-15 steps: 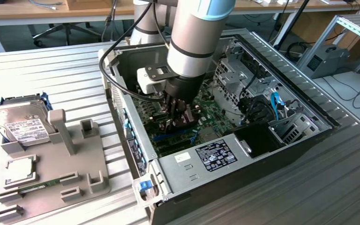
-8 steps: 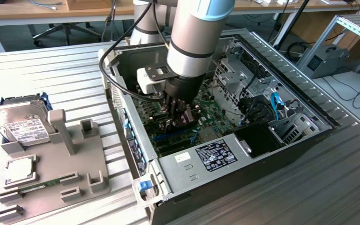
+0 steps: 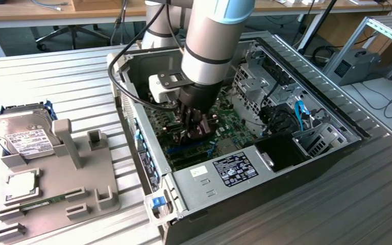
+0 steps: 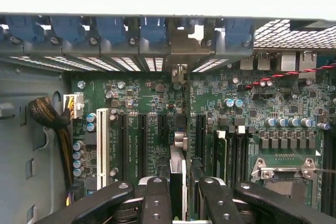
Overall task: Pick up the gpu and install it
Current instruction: 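Insert the gpu into the slot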
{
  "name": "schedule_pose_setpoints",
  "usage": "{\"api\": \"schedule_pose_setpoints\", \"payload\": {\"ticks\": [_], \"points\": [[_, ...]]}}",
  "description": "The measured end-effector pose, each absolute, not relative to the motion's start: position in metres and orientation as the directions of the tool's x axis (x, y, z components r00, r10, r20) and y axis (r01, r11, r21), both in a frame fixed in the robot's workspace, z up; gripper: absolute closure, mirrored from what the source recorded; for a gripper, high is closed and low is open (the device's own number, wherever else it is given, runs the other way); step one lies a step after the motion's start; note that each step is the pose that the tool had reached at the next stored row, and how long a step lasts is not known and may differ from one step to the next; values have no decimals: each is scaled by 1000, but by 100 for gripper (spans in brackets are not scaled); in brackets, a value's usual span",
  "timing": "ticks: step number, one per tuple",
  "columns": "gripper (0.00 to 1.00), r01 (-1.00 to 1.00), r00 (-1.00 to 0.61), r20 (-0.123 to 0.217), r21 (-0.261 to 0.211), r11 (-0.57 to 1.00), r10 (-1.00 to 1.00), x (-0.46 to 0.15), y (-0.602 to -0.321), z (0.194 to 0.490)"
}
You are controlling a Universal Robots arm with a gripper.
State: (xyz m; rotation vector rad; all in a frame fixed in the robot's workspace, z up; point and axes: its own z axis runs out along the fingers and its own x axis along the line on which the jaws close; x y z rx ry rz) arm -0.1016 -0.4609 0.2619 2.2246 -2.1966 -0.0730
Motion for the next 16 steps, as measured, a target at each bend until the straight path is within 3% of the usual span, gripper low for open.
{"api": "schedule_pose_setpoints", "payload": {"ticks": [13,15,16], "points": [[74,-999,12,-22,43,-13,-1000,-102,-461,256],[73,-999,12,-23,43,-13,-1000,-102,-461,255],[67,-999,12,-23,43,-13,-1000,-102,-461,255]]}}
